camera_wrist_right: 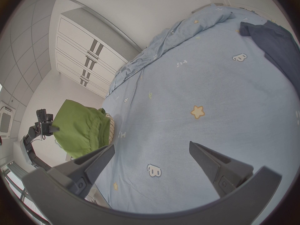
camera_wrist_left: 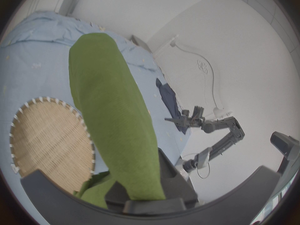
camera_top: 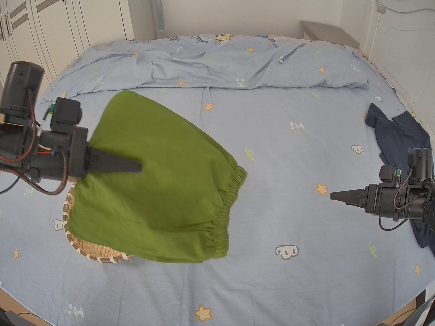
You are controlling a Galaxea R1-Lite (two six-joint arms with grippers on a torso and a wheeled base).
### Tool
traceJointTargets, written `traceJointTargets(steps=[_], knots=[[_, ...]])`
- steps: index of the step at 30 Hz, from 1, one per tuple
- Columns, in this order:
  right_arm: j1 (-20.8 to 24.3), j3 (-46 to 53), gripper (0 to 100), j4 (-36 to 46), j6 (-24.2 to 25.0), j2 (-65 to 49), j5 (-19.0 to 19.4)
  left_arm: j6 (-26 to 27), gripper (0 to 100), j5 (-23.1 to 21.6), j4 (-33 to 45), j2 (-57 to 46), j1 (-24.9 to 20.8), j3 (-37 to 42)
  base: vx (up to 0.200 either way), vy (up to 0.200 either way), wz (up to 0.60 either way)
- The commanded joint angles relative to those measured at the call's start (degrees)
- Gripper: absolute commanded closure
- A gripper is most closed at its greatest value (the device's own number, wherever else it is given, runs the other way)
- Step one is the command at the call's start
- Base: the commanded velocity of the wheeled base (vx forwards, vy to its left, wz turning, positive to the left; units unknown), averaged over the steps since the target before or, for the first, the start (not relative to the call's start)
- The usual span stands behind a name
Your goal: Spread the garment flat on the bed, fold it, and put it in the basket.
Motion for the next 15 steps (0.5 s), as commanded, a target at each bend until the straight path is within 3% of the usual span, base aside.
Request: traceJointTargets(steps=[1,5,15], knots=[[0.02,0.03,0,-0.07,-0.01,-0.1,0.0,-0.26,100,0.58,-2.84,-2.87,5.61,0.08,0.0,0.0,0.0],[0.02,0.12,0,-0.07,-0.01,-0.1,0.0,-0.61,100,-0.12,-6.62,-0.85,12.2,0.08,0.0,0.0,0.0],[0.1,0.12,0,-0.07,-0.01,-0.01,0.09,0.01,100,0.58,-8.03,11.55,20.99,2.19,0.0,0.0,0.0]])
